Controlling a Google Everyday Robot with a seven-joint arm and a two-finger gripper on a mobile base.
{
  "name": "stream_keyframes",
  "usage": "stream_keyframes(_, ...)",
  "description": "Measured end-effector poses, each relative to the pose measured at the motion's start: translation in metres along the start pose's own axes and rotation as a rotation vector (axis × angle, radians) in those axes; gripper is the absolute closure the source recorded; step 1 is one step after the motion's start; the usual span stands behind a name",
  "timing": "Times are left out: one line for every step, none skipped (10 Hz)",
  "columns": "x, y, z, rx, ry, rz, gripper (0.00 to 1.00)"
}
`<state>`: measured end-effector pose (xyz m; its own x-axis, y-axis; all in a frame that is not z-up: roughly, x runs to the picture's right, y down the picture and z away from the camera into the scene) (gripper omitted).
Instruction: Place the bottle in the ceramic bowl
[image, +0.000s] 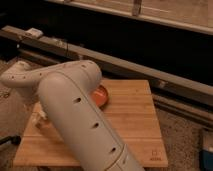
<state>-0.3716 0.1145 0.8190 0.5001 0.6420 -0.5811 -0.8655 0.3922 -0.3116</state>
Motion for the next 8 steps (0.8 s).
stream_keyframes(-0.002, -0.001, 0.005, 0.014, 0.006, 0.009, 0.23)
stream_keyframes(-0.004, -0.003, 0.013, 0.036, 0.011, 0.017, 0.23)
stream_keyframes(-0.005, -0.002, 0.022, 0.057, 0.018, 0.021, 0.23)
stream_keyframes(-0.007, -0.001, 0.030, 0.085, 0.023, 0.022, 0.23)
stream_keyframes(-0.009, -0.003, 0.035, 0.104, 0.024, 0.024, 0.23)
stream_keyframes(-0.011, -0.005, 0.039, 0.122, 0.026, 0.028, 0.23)
stream_keyframes(-0.013, -0.007, 0.042, 0.141, 0.024, 0.032, 0.23)
stream_keyframes(-0.015, -0.009, 0.041, 0.155, 0.019, 0.034, 0.23)
